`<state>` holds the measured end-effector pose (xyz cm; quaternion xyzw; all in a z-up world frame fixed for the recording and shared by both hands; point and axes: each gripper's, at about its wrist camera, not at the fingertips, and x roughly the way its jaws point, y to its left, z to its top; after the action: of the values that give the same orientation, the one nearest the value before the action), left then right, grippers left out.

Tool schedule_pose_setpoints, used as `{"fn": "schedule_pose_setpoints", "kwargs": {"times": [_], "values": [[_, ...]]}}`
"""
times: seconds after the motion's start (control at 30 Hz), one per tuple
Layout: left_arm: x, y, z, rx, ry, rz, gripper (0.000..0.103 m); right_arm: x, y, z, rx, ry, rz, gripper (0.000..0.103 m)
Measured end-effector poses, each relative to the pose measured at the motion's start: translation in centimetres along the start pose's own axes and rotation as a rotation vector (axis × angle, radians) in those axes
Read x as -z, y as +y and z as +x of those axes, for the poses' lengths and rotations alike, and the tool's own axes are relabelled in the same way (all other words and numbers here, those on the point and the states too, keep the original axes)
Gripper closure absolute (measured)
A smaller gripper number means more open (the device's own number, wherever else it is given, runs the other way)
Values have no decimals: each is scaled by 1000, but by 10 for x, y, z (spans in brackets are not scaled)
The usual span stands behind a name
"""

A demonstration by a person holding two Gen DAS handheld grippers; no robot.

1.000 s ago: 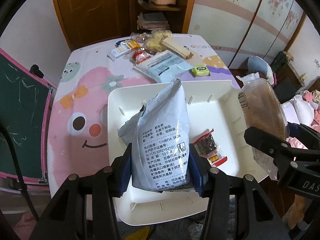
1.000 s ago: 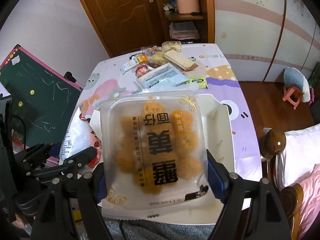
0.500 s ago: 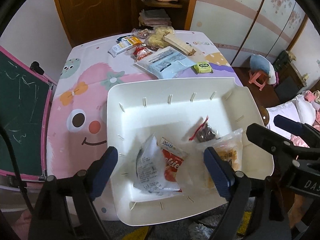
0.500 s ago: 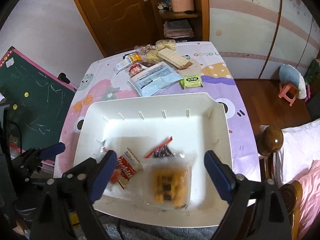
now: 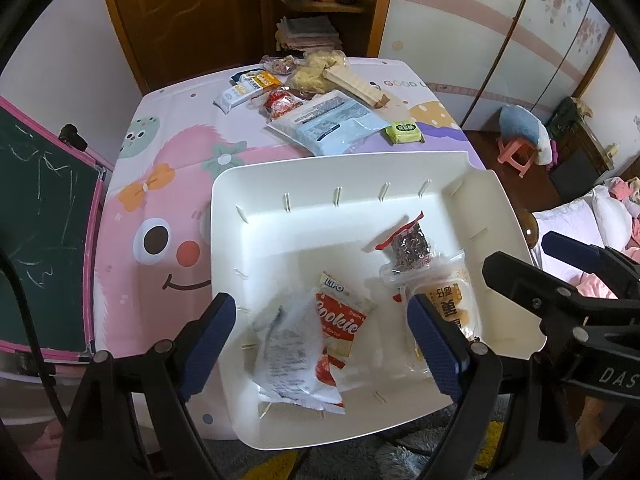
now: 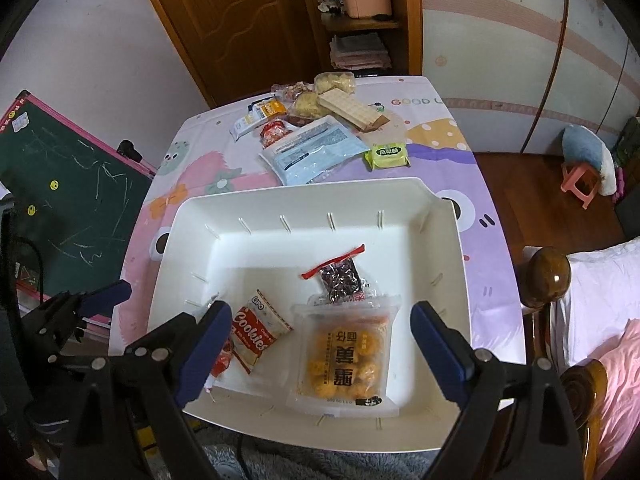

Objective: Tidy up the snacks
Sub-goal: 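Open both tools to release the white bag and pastry pack in the tray, then reach left tool to the blue-white packet while right tool grasps the green packet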

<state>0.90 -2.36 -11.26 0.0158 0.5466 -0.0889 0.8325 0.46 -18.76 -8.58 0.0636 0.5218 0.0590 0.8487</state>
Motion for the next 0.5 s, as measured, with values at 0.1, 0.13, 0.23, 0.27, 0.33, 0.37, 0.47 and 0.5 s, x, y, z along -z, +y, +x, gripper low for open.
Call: {"fn": "schedule_pose_setpoints", "kwargs": {"times": [0.1, 0.13, 0.23, 0.27, 0.33, 0.37, 0.47, 0.5], "values": [[0, -1, 0, -1, 0, 1, 16, 0, -2, 2, -4, 5, 2, 12], [-1, -1, 0, -2, 0, 1, 16, -1, -2, 2, -4, 6, 3, 12], [-1, -3, 1, -2, 2, 4, 16, -1, -3, 3, -7, 7, 4, 12], [-2, -3, 1, -2, 3, 4, 16, -1, -3, 3, -6, 9, 4, 12], [-3, -3, 2, -2, 7, 7, 16, 0, -4, 6, -11, 17, 9, 12], [-4, -4, 3, -3, 9, 9, 16, 0, -4, 7, -11, 20, 11, 12], [-6, -5, 4, -4, 9, 11, 16, -2, -7, 11, -14, 27, 20, 12], [-6, -5, 4, -7, 7, 9, 16, -3, -8, 12, -14, 27, 22, 12]]}}
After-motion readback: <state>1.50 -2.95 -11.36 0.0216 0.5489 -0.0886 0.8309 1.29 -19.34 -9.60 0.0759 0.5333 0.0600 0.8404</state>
